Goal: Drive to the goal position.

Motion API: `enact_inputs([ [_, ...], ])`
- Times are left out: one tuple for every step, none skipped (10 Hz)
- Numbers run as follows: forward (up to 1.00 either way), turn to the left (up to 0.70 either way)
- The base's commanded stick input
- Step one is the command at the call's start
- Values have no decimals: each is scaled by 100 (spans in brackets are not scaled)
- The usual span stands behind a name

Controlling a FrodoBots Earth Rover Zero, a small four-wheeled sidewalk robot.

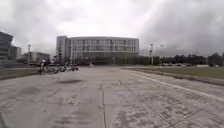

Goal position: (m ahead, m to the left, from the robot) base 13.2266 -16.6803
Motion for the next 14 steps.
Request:
enact_inputs([
  [70, 1],
  [70, 1],
  [70, 1],
  [70, 1],
  [70, 1],
  [70, 1],
  [70, 1],
  [70, 1],
  [70, 1],
  [70, 1],
  [70, 1],
  [70, 1],
  [70, 1],
  [70, 1],
])
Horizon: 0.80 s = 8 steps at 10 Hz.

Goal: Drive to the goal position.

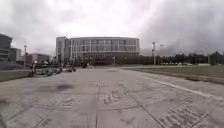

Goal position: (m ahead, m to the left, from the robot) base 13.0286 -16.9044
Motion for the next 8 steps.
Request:
enact_inputs([
  [70, 1],
  [70, 1],
  [70, 1],
  [70, 1],
  [70, 1],
  [70, 1],
  [70, 1],
  [70, 1],
])
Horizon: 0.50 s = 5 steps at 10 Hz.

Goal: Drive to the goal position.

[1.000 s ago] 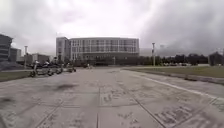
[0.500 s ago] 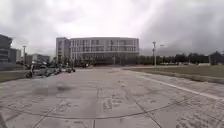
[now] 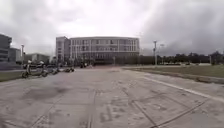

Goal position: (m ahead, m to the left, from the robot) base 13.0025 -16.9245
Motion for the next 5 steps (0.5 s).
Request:
enact_inputs([
  [70, 1],
  [70, 1],
  [70, 1],
  [70, 1],
  [70, 1],
])
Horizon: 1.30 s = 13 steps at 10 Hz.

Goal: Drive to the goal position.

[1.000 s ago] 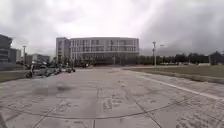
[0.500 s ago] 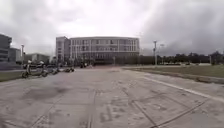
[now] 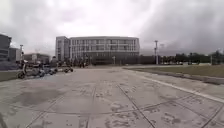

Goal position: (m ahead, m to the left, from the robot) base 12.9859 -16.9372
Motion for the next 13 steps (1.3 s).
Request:
enact_inputs([
  [70, 1],
  [70, 1],
  [70, 1],
  [70, 1],
  [70, 1],
  [70, 1],
  [70, 1],
  [70, 1],
  [70, 1],
  [70, 1],
  [70, 1],
  [70, 1],
  [70, 1],
])
